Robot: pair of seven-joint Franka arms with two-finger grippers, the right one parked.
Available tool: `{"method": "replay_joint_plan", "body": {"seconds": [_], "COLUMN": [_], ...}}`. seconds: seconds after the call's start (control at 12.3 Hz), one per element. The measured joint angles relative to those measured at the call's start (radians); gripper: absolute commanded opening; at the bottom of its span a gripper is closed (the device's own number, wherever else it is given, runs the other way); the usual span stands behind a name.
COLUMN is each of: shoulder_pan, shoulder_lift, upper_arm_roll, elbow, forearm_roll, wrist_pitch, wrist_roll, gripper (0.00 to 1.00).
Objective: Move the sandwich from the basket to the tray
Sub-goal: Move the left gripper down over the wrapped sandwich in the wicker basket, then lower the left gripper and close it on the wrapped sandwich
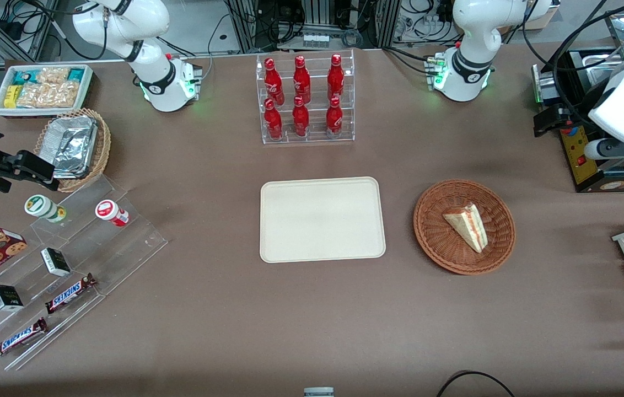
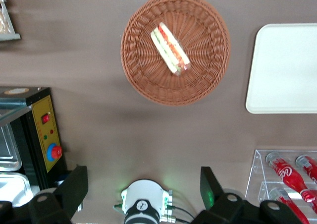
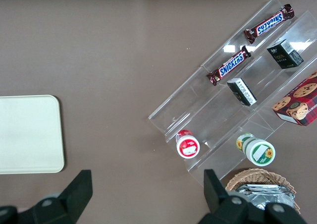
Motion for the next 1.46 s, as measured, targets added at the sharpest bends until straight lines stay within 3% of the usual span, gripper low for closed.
{"method": "replay_joint_plan", "body": {"seconds": [0.41,0.65,0.89,1.46], "shoulder_pan": [0.000,0.000,-0.005,-0.009], "shoulder_lift": [0.043,0.120,0.140,0.140], "upper_arm_roll": [0.000,-0.006,-0.013,-0.022], "elbow": [-0.026,-0.101,-0.248,-0.666], "forearm_roll": [-0.001,-0.002,-0.002,-0.003], "wrist_pitch": [0.015,0.121,0.316,0.961], "wrist_roll": [0.000,0.000,0.000,-0.088], "gripper": [1.00,1.00,1.00,1.00]}}
